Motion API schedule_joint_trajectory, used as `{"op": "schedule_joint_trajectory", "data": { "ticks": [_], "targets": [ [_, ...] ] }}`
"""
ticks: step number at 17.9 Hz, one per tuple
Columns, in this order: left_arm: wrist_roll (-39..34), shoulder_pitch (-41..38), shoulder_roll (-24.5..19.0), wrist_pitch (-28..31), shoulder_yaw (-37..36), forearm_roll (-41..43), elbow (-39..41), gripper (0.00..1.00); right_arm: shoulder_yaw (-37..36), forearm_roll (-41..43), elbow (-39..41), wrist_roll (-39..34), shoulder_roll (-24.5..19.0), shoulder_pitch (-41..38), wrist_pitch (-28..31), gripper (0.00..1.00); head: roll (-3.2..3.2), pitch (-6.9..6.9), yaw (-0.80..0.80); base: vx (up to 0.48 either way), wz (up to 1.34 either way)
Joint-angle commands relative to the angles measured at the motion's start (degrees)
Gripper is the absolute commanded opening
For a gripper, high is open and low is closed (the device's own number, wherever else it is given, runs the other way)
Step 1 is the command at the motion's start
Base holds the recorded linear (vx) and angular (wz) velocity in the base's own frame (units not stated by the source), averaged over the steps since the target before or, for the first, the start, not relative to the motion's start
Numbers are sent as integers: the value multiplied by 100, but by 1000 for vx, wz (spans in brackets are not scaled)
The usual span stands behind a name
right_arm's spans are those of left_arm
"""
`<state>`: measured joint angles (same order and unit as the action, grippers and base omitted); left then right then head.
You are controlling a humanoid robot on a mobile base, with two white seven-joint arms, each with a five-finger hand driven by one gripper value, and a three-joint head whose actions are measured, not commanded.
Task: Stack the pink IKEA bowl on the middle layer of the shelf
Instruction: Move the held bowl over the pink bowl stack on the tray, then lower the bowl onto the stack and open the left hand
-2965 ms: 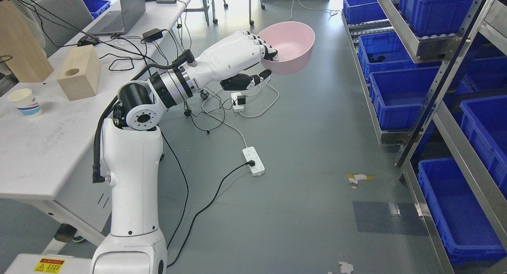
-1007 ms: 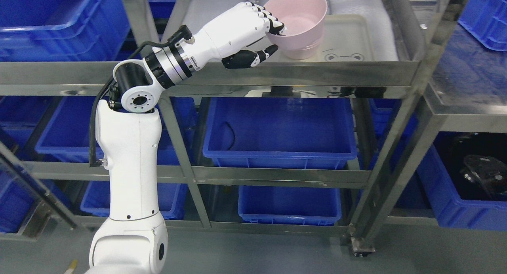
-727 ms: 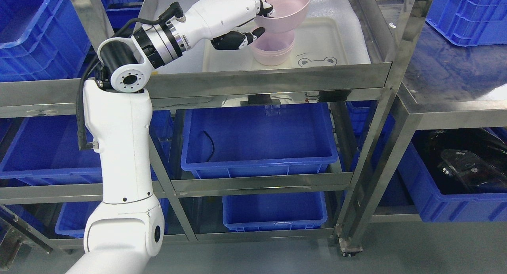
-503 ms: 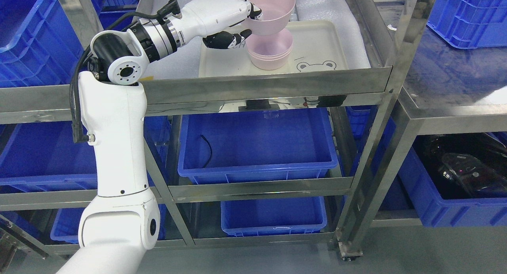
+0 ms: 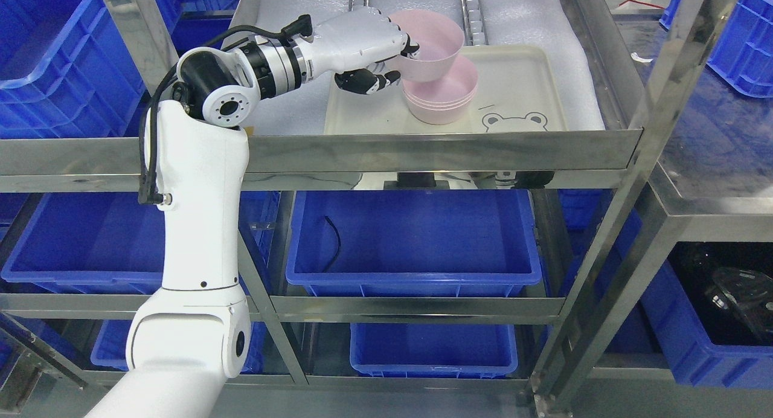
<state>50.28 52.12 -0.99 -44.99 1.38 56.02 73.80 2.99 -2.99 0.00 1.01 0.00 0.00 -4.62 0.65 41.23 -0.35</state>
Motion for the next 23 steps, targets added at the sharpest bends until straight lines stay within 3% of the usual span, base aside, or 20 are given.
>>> {"op": "schedule_joint_trajectory", "data": {
  "ticks": [1, 7, 23],
  "targets": [
    [-133, 26, -1, -1, -656, -90, -410, 4, 0, 0, 100, 4, 100, -27, -4, 100, 0, 0, 0, 112, 152],
    [-546, 44, -1, -1, -955, -662, -393, 5, 0, 0, 100, 4, 100, -27, -4, 100, 0, 0, 0, 88, 106],
    [-379, -18, -1, -1, -683, 85, -314, 5, 0, 0, 100, 4, 100, -27, -4, 100, 0, 0, 0, 5, 5]
  ]
}}
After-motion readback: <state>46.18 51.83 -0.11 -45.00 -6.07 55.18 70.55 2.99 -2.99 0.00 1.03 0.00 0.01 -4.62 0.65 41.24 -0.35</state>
